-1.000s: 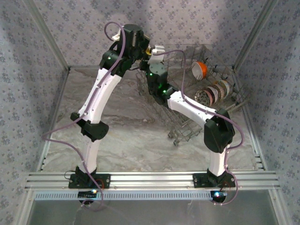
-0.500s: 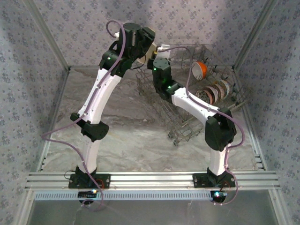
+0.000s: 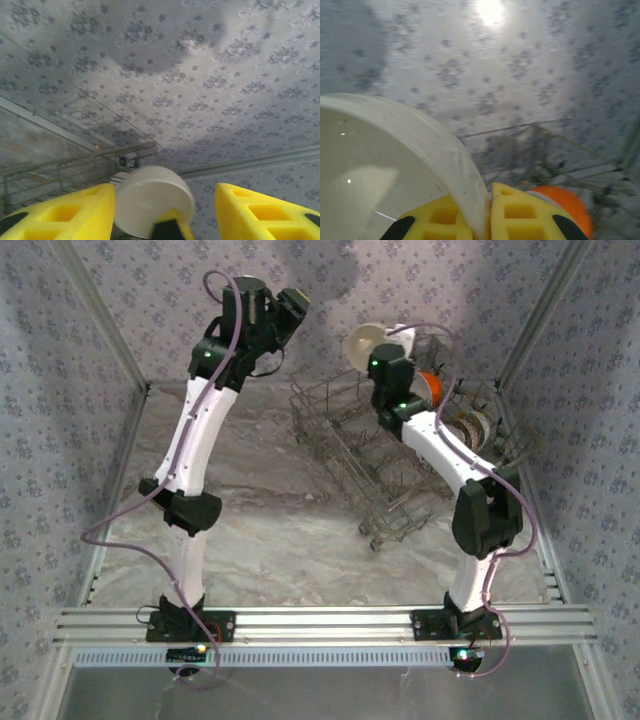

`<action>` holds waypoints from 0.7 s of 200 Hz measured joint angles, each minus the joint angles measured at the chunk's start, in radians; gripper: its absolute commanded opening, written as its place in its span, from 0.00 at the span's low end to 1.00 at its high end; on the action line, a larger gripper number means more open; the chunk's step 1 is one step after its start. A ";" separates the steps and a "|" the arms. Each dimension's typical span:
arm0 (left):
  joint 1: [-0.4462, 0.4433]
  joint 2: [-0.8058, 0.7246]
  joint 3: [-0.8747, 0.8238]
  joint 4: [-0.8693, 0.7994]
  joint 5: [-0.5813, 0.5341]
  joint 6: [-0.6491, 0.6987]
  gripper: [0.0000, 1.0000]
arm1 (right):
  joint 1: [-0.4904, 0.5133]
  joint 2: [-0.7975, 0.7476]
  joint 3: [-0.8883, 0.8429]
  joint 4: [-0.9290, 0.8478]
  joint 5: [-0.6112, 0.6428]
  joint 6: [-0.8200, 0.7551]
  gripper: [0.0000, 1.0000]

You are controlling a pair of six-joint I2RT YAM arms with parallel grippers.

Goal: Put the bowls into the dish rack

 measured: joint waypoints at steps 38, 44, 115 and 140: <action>0.039 -0.024 -0.071 -0.024 0.050 0.102 0.56 | -0.081 -0.042 0.001 -0.063 0.015 -0.124 0.00; 0.044 -0.032 -0.086 -0.029 0.058 0.119 0.56 | -0.087 -0.043 0.003 -0.073 0.018 -0.145 0.00; 0.133 -0.183 -0.407 -0.016 0.113 0.291 0.56 | -0.120 -0.022 0.008 -0.171 0.063 -0.366 0.00; 0.197 -0.241 -0.566 0.020 0.149 0.313 0.56 | -0.121 0.019 0.040 -0.247 0.084 -0.406 0.00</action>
